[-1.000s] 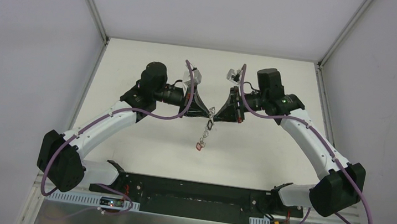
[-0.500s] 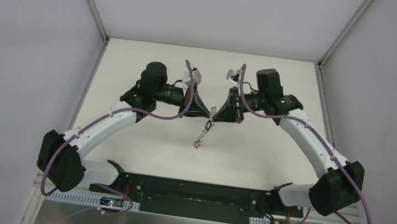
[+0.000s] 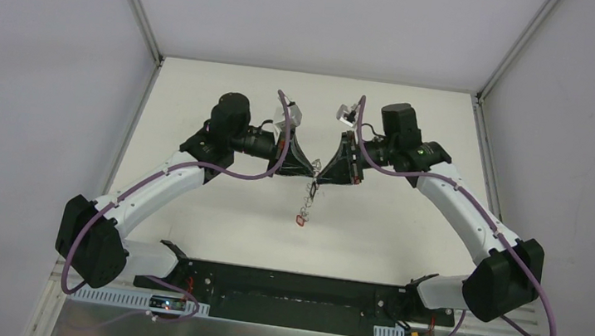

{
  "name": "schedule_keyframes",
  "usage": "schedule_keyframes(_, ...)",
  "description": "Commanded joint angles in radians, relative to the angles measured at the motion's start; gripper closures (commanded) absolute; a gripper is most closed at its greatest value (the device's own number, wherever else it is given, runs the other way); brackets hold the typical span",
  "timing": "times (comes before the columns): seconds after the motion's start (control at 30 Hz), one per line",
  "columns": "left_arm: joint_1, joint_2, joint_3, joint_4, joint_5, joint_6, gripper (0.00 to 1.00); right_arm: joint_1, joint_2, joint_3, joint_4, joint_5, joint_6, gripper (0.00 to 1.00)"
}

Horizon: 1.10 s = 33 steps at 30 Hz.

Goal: Put the keys on the keyring

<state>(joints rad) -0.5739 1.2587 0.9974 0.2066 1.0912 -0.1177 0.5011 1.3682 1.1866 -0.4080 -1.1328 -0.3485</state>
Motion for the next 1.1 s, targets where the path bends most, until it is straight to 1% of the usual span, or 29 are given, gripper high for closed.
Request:
schedule_keyframes(0.0,0.008,-0.024,0.006,0.08,0.032,-0.005,1.0,0.002,-0.018,0.011,0.0,-0.006,-0.024,0.85)
schedule_keyframes(0.07,0.009,-0.025,0.005,0.089,0.032,-0.016,1.0,0.0,-0.031,0.024,-0.021,-0.002,-0.046,0.78)
schedule_keyframes(0.2,0.011,-0.022,-0.006,0.149,0.031,-0.07,1.0,-0.003,-0.063,0.041,-0.044,0.005,-0.079,0.7)
schedule_keyframes(0.3,0.012,-0.018,-0.02,0.223,0.029,-0.132,1.0,-0.003,-0.08,0.046,-0.044,0.003,-0.089,0.7)
schedule_keyframes(0.37,0.012,-0.016,-0.024,0.238,0.029,-0.147,1.0,-0.003,-0.083,0.054,-0.044,0.006,-0.09,0.69)
schedule_keyframes(0.73,0.012,-0.018,-0.04,0.249,0.029,-0.165,1.0,-0.002,-0.083,0.088,-0.046,0.057,-0.092,0.68)
schedule_keyframes(1.07,0.012,-0.016,-0.052,0.266,0.026,-0.174,1.0,0.005,-0.073,0.098,-0.028,0.048,-0.067,0.69)
